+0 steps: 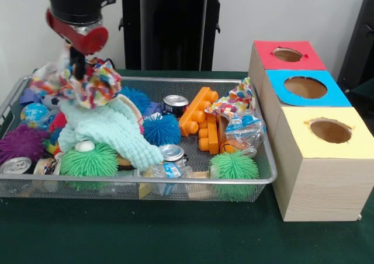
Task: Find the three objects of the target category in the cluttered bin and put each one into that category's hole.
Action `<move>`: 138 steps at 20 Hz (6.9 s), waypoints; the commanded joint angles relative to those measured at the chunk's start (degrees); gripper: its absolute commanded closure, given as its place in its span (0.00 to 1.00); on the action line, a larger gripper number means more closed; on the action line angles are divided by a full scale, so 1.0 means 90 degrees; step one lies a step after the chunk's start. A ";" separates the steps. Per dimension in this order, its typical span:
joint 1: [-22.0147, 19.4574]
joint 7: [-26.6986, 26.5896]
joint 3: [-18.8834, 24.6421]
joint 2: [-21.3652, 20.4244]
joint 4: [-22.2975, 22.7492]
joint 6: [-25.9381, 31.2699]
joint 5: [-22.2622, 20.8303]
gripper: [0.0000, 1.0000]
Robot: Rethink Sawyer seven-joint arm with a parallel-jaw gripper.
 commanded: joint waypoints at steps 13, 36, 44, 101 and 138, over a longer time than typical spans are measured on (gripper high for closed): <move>-0.0341 0.0075 0.0762 0.1071 0.0456 -0.1789 -0.0605 1.00; -0.0118 0.0095 0.0584 0.1236 0.0361 -0.2082 -0.0707 0.00; 0.0183 -0.0055 0.0400 0.0801 0.0129 -0.1206 -0.0591 0.00; 0.0538 0.0920 0.0336 0.0030 0.0921 0.0114 0.1037 0.00; 0.1962 0.2381 0.0025 0.1099 0.2206 -0.3098 0.3388 0.00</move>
